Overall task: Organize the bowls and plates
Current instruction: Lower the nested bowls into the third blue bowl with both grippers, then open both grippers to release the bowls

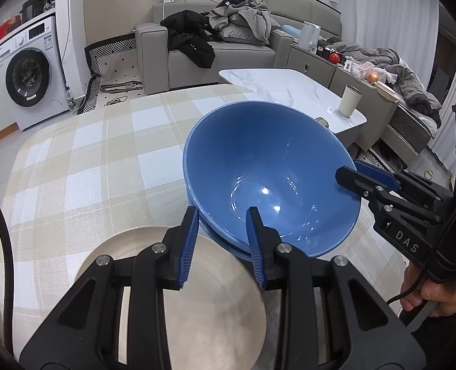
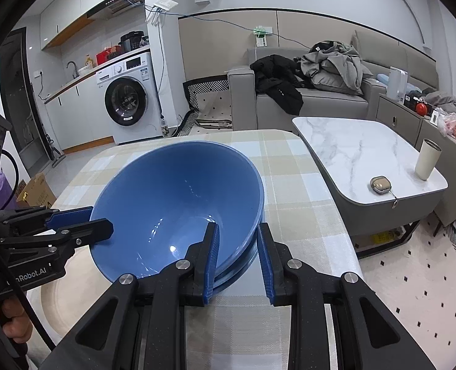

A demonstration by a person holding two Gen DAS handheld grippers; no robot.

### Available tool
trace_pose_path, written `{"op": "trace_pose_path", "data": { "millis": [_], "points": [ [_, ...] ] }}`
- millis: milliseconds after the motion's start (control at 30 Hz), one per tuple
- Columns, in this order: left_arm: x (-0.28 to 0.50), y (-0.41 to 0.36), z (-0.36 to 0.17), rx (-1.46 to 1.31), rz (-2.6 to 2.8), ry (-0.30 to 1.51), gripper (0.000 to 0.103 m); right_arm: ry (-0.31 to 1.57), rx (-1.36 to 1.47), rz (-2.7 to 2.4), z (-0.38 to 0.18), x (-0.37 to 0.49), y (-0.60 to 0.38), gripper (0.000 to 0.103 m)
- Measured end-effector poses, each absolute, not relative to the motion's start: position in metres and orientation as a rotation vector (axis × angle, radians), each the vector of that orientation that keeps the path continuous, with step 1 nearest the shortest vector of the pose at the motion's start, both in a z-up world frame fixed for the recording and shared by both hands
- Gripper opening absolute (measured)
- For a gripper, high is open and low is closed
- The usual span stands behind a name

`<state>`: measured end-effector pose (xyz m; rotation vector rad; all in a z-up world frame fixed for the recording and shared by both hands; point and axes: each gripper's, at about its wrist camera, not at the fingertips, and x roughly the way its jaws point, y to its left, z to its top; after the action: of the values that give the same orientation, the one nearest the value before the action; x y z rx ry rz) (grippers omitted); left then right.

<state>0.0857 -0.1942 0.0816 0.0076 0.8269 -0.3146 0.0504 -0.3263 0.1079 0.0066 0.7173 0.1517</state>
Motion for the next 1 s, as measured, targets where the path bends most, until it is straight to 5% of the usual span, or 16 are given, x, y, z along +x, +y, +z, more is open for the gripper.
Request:
{"op": "trace_pose_path", "data": {
  "millis": [633, 1000],
  "points": [
    [0.097, -0.185, 0.064, -0.05, -0.332, 0.856, 0.028, 0.75, 0.001, 0.128, 0.098, 0.056, -0.325, 0.026],
    [0.112, -0.168, 0.056, -0.124, -0.334, 0.865, 0.045, 0.768, 0.005, 0.123, 0.097, 0.059, -0.329, 0.028]
  ]
}}
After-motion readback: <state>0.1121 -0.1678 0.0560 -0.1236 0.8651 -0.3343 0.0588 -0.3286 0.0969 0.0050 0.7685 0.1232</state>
